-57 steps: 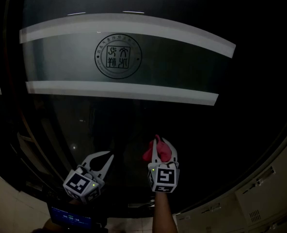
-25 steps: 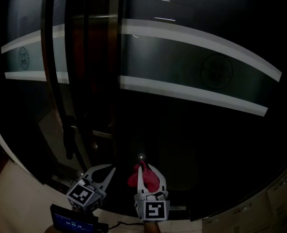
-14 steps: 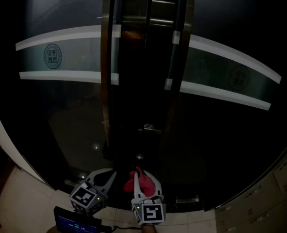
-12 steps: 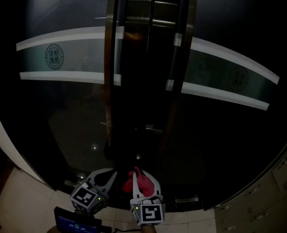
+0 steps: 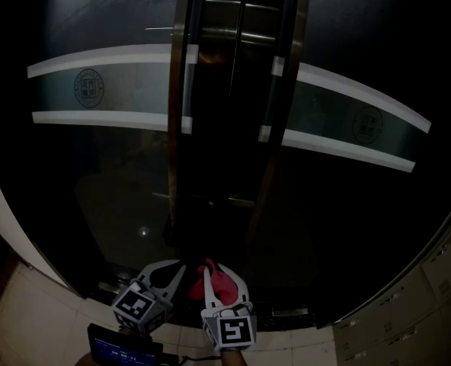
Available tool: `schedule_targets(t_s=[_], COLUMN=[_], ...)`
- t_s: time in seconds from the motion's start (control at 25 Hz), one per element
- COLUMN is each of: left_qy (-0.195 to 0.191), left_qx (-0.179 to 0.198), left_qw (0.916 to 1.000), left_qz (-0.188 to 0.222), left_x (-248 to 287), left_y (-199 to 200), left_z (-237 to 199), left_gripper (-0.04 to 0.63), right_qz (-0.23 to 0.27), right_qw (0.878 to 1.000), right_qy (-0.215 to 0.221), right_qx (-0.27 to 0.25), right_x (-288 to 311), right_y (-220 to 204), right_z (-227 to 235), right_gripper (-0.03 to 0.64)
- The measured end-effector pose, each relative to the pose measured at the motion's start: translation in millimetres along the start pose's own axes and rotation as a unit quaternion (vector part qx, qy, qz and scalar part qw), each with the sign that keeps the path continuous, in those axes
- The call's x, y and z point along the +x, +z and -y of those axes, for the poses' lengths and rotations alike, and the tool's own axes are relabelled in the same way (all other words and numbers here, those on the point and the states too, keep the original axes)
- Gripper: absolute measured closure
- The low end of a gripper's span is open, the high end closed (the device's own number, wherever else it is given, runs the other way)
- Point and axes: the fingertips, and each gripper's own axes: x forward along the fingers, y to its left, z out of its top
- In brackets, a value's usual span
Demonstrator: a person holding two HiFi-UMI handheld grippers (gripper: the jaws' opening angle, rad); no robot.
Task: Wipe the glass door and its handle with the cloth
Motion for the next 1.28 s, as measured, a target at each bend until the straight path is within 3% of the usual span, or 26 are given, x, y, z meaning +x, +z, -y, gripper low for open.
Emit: schedule_targets(t_s=[0.4,0.6,0.8,0.96,1.28], left_qy=[-0.008,-0.031,-0.064,-0.054,-0.025], left_qx=[-0.004,-0.013,-0.003,0.002,0.011], left_qw=[0.9998,0.9994,0.9979,0.9981,0.9977], left_qz=[0.017,0.012,0.012,0.03,0.062], left_x=[12,19,44,68,115], left_y=[16,27,46,63,80], left_z=[4,5,3,-2,-9], left_gripper=[0.582,0.581,0.581,0.581,0.581], right_qz=[0.003,0.007,0.06,0.115,0.145], right_qw=[1.0,0.999,0.992,0.982,0.957], right_qy=[0.003,0.004,-0.007,-0.002,0.007], right_qx=[-0.017,-0.032,-0.107,-0.153,-0.251], right_x=[6,20,56,93,166], right_y=[11,34,104,179,314], right_z=[7,25,84,128,183], right_gripper=[0.568,0.566,0.567,0.566,0.566])
